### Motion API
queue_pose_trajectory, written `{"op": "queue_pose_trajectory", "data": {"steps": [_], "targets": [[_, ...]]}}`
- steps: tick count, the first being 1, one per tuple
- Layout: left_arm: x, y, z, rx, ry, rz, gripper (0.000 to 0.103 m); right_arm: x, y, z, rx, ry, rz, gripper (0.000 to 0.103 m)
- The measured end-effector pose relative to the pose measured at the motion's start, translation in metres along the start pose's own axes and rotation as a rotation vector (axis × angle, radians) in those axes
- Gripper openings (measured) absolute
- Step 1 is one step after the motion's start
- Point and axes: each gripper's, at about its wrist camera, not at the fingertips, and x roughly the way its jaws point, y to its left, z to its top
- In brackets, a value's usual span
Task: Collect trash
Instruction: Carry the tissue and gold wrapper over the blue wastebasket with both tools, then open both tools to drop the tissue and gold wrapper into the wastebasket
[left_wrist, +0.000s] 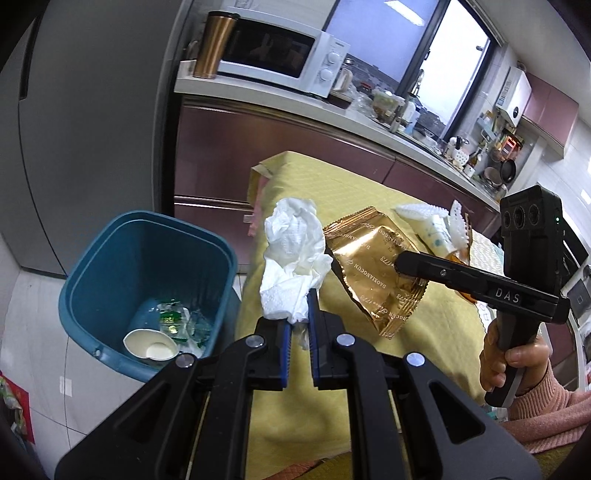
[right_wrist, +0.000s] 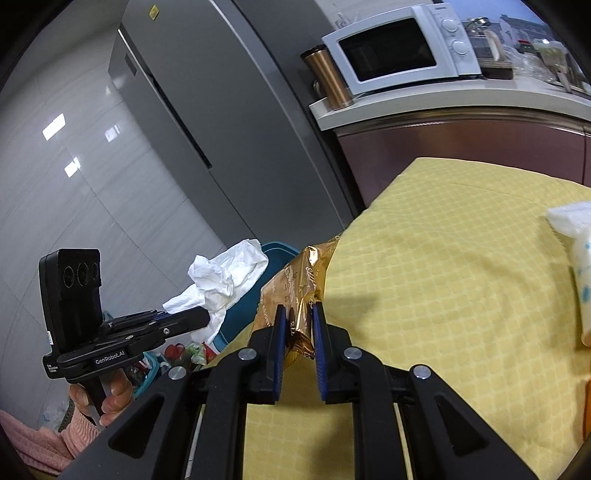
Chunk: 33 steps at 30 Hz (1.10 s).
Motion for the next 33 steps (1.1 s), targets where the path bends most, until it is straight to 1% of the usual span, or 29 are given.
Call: {"op": "queue_pose_trajectory", "data": {"steps": [10,19,30,33], "targets": [[-0.007,0.029,0.004,-0.050,-0.021,0.066,0.008,0.027,0.016,0.016,-0.048,0.035,0.023,0.013],[-0.006,0.057,0.003,-0.091,-0.013,0.116,0.008,0.060,0.029,0.030,-0.075,0.073,0.031,0.014],[0.017,0.083,-0.002,-0.143,0.029,0.152,0.009,0.087,0.039,0.034,-0.094,0.119,0.009,0.014],[0.026,0.088,-0.002,-0.150,0.042,0.173,0.009,0.095,0.042,0.034,-0.099,0.132,-0.005,0.014]]}}
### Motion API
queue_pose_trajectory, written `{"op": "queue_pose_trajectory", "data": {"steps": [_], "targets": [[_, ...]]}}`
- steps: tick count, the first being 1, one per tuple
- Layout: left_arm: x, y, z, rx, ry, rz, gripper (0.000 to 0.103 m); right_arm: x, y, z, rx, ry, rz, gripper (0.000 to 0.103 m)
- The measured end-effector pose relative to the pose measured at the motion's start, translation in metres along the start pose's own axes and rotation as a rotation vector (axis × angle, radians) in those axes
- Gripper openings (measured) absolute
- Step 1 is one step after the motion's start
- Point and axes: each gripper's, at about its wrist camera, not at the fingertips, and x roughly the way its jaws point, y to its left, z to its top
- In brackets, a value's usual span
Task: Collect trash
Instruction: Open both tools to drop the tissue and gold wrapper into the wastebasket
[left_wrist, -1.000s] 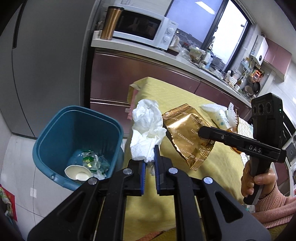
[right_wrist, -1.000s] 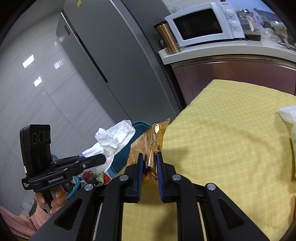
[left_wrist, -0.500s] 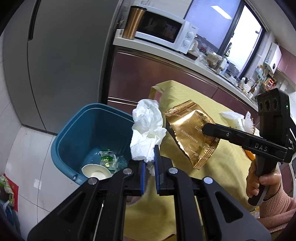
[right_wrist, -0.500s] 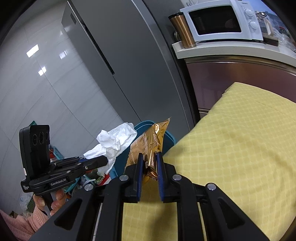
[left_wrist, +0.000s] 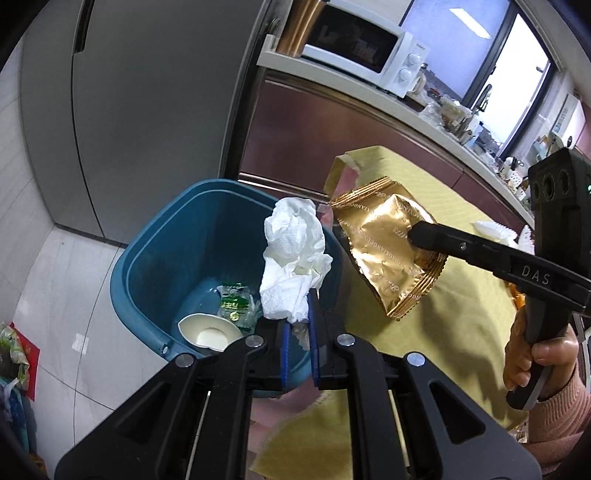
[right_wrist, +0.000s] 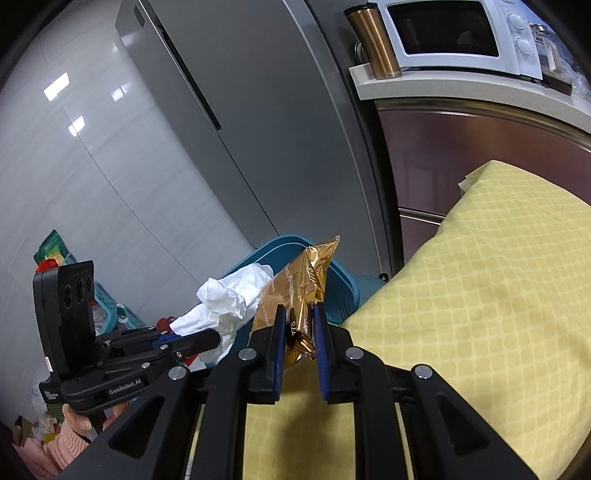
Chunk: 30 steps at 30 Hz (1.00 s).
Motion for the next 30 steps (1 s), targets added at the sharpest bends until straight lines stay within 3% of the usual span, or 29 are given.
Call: {"op": "queue_pose_trajectory", "data": {"steps": [23,25,30], "targets": [[0.068,0.030,-0.005,-0.094,0.111,0.020,0.009,0.053,0.017,0.011,-0.012,0.121,-0.096,0.015],[0.073,0.032,-0.008,-0.102,0.121,0.014,0.009,0.056,0.019,0.011,-0.018,0.136,-0.100,0.025],[0.080,0.034,-0.010,-0.121,0.129,0.009,0.009,0.056,0.020,0.011,-0.018,0.140,-0.103,0.029]]}}
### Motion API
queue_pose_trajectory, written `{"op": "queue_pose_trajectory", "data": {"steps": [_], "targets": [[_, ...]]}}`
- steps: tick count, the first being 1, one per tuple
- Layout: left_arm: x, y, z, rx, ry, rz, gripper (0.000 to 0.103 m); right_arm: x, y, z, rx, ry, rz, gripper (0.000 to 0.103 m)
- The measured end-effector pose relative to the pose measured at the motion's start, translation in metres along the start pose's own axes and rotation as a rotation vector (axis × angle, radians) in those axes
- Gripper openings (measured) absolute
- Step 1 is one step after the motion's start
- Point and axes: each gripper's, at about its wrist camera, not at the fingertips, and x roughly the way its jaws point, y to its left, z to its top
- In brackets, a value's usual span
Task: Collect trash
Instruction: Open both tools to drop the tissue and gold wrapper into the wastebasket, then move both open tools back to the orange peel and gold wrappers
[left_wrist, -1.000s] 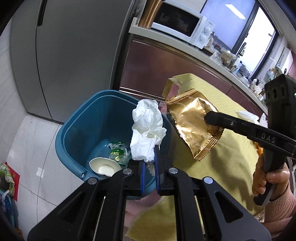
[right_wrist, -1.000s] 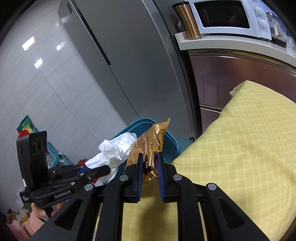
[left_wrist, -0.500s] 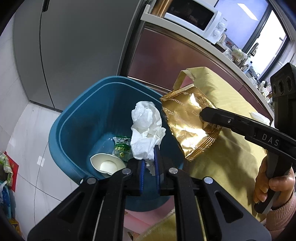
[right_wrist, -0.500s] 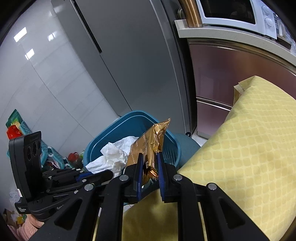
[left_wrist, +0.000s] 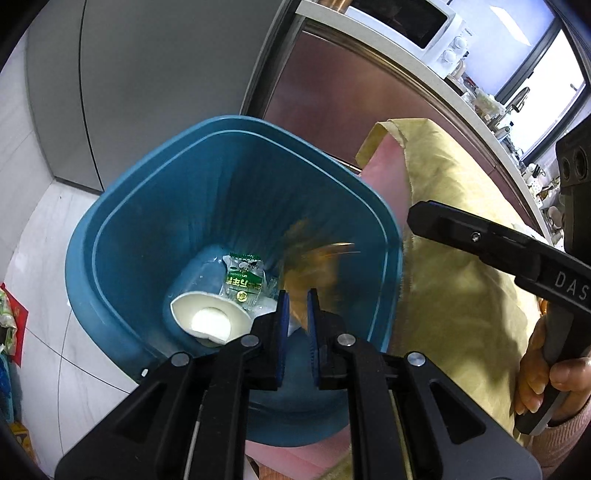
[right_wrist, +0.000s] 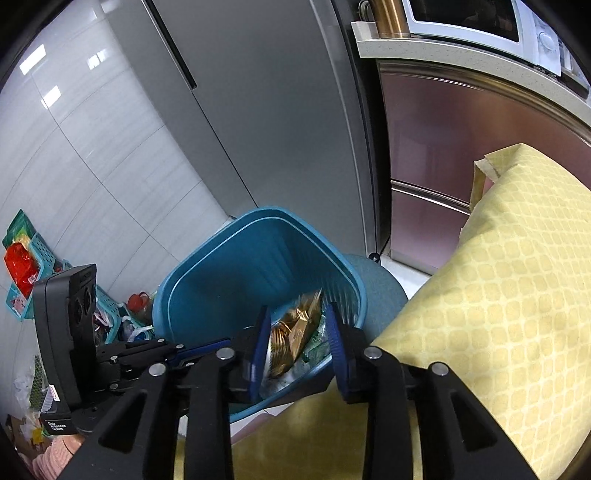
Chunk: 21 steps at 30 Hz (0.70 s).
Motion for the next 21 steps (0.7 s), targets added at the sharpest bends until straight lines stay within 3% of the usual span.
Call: {"op": "queue_pose_trajectory", "data": {"steps": [11,21], "targets": [[-0.023,-0.009,-0.004,0.034,-0.055,-0.023,0.015,-0.016,-0.010,-0.010,0.006,-0.032,0.043,0.031],[-0.070,-0.062,-0.012,0.180,-0.171,-0.087,0.037,-0.083,-0.025,-0.034,-0.006,-0.141,0.098,0.044]]}}
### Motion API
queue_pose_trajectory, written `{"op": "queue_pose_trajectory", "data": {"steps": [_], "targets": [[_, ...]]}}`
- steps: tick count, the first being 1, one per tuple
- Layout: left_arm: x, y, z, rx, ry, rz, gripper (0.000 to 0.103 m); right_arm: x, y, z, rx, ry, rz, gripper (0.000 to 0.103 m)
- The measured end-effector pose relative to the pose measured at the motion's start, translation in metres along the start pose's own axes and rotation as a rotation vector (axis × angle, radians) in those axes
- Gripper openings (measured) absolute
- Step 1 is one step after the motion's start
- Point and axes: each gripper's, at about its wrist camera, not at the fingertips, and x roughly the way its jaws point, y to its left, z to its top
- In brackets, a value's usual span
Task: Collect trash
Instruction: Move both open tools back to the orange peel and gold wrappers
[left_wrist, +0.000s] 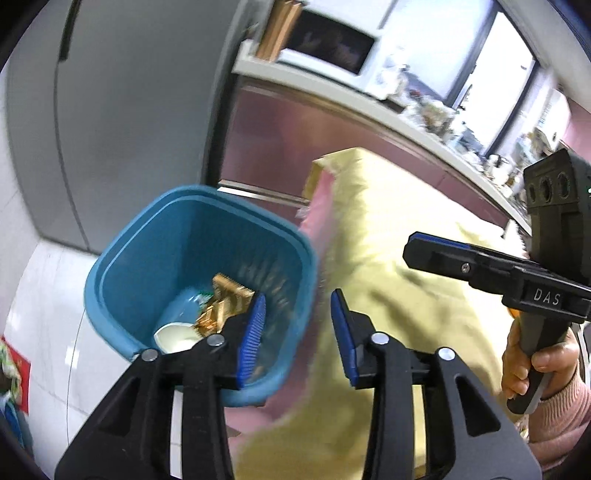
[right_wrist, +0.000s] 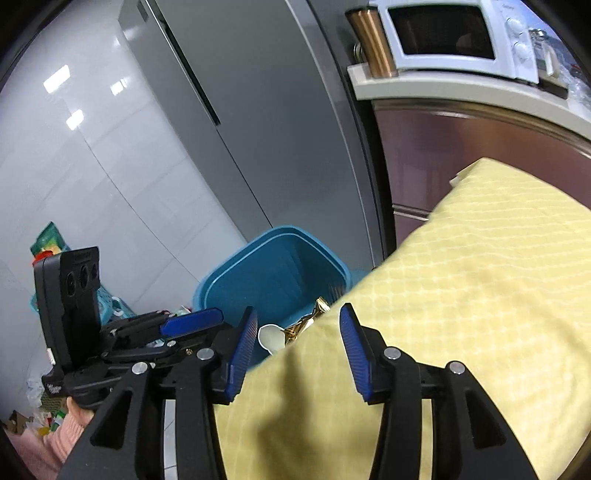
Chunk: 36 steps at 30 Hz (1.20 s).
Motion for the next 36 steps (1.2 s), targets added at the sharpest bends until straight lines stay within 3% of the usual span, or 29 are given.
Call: {"op": "queue_pose_trajectory", "data": {"steps": [7,14,23,29,36], "targets": [[-0.010,-0.063,-0.003,0.125,-0.029,-0.122,0.044,-0.073,-0.026,-0.025,0.013,-0.115,-0.051,0.048],[0.010,-0.135,-0.020,0.220,0.028,-0.241,0.045,-0.138,-0.071,-0.052,0.114,-0.231,-0.186,0.049],[0.035,-0.220,-0.033,0.334,0.088,-0.331,0.045,-0.200,-0.131,-0.104,0.266,-0.305,-0.349,0.049],[0.057,-0.256,-0.036,0.370,0.132,-0.370,0.045,-0.217,-0.173,-0.140,0.380,-0.288,-0.421,0.049],[0.072,-0.277,-0.040,0.399,0.171,-0.384,0.045,-0.197,-0.178,-0.160,0.392,-0.202,-0.364,0.046]]}}
